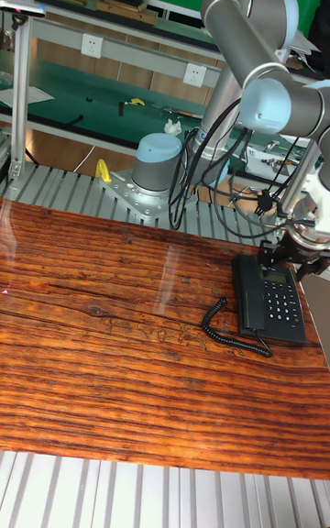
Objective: Place the handset of the telephone on the corresponding phone cradle
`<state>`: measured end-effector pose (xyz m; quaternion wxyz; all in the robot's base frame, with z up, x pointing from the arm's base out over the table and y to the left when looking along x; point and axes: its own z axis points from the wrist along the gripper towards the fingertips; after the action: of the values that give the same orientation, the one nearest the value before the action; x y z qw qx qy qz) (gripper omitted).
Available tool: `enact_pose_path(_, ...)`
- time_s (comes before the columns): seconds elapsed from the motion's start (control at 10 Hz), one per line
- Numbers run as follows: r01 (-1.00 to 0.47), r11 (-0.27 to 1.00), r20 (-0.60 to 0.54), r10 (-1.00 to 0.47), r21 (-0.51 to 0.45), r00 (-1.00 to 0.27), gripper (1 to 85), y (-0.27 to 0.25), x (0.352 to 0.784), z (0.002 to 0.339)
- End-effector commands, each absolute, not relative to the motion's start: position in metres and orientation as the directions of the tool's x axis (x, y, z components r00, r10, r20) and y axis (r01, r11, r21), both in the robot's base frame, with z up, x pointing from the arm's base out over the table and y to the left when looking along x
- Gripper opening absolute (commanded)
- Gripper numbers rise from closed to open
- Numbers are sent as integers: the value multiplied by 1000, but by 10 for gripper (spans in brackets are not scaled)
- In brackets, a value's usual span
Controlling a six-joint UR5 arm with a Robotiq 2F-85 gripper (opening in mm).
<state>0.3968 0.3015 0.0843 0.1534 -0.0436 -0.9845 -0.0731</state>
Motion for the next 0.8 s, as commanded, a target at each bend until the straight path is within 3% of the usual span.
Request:
enact_pose_path(0.0,125,977,311,65,175,-948,633,313,399,75)
enact_pose_path(0.7,93,981,269,45,171,-962,640,309,422,58)
